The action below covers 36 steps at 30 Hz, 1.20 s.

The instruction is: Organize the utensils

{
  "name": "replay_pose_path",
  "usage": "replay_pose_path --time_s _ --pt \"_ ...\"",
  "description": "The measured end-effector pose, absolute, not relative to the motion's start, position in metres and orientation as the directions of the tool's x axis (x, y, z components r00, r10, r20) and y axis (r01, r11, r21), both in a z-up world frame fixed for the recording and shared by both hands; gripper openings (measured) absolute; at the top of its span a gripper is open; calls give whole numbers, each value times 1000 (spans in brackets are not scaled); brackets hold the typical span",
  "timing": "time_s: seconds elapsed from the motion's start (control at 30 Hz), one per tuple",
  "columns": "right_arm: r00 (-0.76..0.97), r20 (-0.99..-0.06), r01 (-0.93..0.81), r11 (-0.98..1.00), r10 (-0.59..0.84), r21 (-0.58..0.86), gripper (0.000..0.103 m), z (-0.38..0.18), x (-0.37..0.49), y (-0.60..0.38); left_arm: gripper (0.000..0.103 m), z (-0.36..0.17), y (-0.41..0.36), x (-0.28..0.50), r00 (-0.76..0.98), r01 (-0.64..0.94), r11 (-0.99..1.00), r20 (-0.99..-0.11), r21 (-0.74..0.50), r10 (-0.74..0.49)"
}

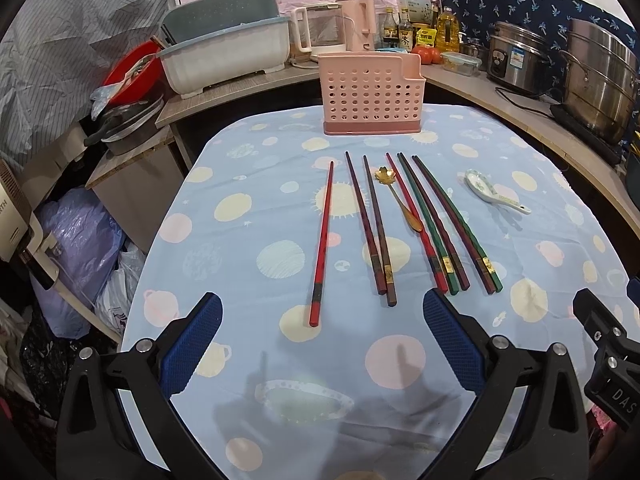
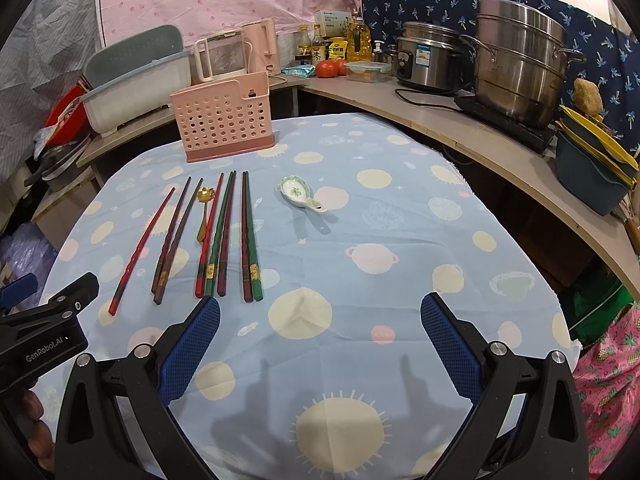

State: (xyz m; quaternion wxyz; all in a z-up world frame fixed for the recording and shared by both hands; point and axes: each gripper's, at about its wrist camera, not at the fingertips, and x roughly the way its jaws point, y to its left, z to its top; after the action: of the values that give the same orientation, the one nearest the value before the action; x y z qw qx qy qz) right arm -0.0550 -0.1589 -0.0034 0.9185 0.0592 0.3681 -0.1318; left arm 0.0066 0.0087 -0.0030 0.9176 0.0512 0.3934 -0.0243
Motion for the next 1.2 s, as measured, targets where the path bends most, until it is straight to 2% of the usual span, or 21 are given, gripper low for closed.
replay_pose_path --time_s 0.8,1.03,1.2 --pt "681 -700 305 952 -216 3 96 -8 -40 -174 96 -7 29 31 661 68 996 -750 49 -8" --pt "674 -705 322 947 -223 8 96 -10 -25 -187 96 -26 54 58 624 6 999 -781 40 28" --pt "659 -720 319 948 -217 6 95 -17 -14 -188 95 -45 51 63 581 45 999 -814 25 -6"
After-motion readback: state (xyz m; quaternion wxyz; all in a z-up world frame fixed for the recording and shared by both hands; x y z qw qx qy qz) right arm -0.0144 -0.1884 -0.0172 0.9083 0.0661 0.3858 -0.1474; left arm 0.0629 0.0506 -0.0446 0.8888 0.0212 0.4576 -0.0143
